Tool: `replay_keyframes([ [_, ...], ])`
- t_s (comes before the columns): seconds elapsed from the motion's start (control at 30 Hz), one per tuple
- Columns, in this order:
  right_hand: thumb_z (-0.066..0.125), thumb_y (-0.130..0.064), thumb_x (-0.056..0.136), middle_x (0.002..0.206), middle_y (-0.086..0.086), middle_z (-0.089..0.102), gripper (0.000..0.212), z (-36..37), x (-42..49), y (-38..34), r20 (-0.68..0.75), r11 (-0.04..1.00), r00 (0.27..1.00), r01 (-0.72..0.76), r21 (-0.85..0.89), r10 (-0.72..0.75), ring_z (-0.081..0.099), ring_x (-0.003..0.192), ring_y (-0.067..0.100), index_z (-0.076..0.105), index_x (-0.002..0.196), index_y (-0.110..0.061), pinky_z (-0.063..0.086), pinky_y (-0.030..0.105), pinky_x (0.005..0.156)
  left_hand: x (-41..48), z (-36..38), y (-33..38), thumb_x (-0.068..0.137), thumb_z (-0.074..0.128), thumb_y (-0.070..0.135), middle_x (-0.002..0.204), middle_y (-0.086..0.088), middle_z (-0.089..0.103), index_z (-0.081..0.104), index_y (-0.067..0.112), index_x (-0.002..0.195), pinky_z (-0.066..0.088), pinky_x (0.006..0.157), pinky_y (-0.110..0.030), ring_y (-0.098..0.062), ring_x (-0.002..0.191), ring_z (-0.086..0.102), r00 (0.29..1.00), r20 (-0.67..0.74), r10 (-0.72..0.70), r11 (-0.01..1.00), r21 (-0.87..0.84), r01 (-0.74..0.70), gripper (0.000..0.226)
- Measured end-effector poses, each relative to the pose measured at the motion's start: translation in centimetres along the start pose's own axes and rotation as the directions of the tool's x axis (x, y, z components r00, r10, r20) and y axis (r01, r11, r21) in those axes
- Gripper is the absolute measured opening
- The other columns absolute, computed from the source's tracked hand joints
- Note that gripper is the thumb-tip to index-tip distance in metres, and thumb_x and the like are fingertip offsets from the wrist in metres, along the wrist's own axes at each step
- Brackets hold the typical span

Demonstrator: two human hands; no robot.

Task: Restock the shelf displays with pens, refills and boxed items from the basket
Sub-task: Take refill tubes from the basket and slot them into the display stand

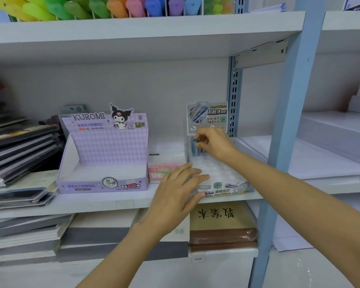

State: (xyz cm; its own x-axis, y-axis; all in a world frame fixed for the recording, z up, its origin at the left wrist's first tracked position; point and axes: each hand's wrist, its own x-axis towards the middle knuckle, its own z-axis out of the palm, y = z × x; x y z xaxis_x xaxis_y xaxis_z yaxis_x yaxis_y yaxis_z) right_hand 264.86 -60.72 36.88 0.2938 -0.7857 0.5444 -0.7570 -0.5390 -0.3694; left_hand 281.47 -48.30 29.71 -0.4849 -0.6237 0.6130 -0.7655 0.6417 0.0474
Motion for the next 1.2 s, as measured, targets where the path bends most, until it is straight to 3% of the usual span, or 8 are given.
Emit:
replay_keyframes([
  [0.17,0.066,-0.015,0.090,0.093,0.000,0.066,0.024,-1.5,-1.3,-1.0,-0.002,0.999,1.000,-0.009,0.038,0.009,0.060,0.084,0.012,0.067,0.114,-0.013,0.053,0.034,0.086,-0.3,-0.1,0.1,0.100,0.048,0.036,0.151,0.008,0.038,0.048,0.027,0.141,0.024,0.115,-0.033,-0.008,0.146,0.020,1.000,0.007,-0.016,0.997,-0.079,0.016,0.041],
  [0.33,0.058,-0.019,0.094,0.076,-0.006,0.066,0.013,-2.8,-8.5,-5.3,-0.235,0.913,0.959,0.232,0.335,-0.157,0.062,0.071,0.007,0.068,0.089,-0.012,0.051,0.022,0.063,-4.2,0.3,0.7,0.096,0.052,0.018,0.133,-0.004,0.053,0.058,0.015,0.128,0.035,0.100,-0.029,-0.018,0.123,0.048,0.969,-0.245,0.016,0.998,-0.063,-0.032,0.034],
  [0.43,0.056,-0.022,0.095,0.063,-0.005,0.065,0.022,0.3,-14.5,-6.5,-0.083,0.837,0.968,0.247,0.489,-0.237,0.063,0.059,0.013,0.065,0.077,-0.014,0.051,0.025,0.055,-9.5,3.2,0.9,0.092,0.049,0.020,0.103,0.000,0.058,0.058,0.016,0.108,0.040,0.078,-0.027,-0.014,0.094,0.053,0.970,-0.222,-0.101,0.989,-0.128,0.074,0.019],
  [0.5,0.056,-0.021,0.096,0.061,-0.005,0.065,0.025,4.1,-18.0,-6.3,0.114,0.859,0.961,0.167,0.484,-0.251,0.062,0.055,0.012,0.065,0.073,-0.013,0.049,0.023,0.054,-13.2,5.8,0.7,0.092,0.051,0.020,0.091,0.006,0.057,0.057,0.018,0.103,0.039,0.069,-0.023,-0.008,0.080,0.049,0.980,0.031,-0.197,0.954,-0.226,0.199,0.013],
  [0.6,0.057,-0.021,0.096,0.065,0.001,0.068,0.027,11.1,-22.6,-4.5,0.459,0.918,0.870,-0.019,0.396,-0.180,0.062,0.056,0.013,0.068,0.075,-0.009,0.051,0.028,0.057,-18.8,9.8,-0.2,0.095,0.056,0.020,0.090,0.003,0.065,0.063,0.022,0.102,0.044,0.069,-0.028,-0.013,0.074,0.055,0.786,0.516,-0.340,0.799,-0.282,0.530,0.010],
  [0.7,0.056,-0.024,0.096,0.070,0.006,0.067,0.028,17.7,-27.3,-1.4,0.696,0.964,0.713,-0.118,0.237,-0.084,0.060,0.063,0.019,0.065,0.074,-0.009,0.049,0.036,0.064,-24.9,14.0,0.0,0.095,0.058,0.023,0.095,0.000,0.067,0.066,0.022,0.103,0.048,0.076,-0.029,-0.019,0.083,0.061,0.555,0.727,-0.404,0.690,-0.155,0.707,0.011],
  [0.93,0.059,-0.031,0.094,0.089,0.008,0.068,0.018,26.9,-40.6,3.7,0.928,0.972,0.362,-0.236,-0.001,0.089,0.058,0.074,0.018,0.063,0.089,-0.015,0.044,0.032,0.068,-36.2,21.1,4.1,0.093,0.061,0.034,0.084,0.006,0.064,0.062,0.022,0.105,0.046,0.066,-0.024,-0.013,0.076,0.058,0.201,0.721,-0.663,0.386,0.099,0.917,0.017],
  [1.2,0.061,-0.041,0.092,0.108,0.013,0.060,0.037,28.5,-47.1,5.0,0.985,0.992,0.162,-0.120,-0.031,0.051,0.057,0.095,0.030,0.054,0.109,-0.009,0.043,0.035,0.075,-38.0,23.8,7.1,0.082,0.066,0.059,0.047,0.001,0.045,0.042,0.018,0.054,0.031,0.047,-0.028,-0.016,0.047,0.046,0.138,0.610,-0.780,0.290,0.157,0.944,0.054],
])
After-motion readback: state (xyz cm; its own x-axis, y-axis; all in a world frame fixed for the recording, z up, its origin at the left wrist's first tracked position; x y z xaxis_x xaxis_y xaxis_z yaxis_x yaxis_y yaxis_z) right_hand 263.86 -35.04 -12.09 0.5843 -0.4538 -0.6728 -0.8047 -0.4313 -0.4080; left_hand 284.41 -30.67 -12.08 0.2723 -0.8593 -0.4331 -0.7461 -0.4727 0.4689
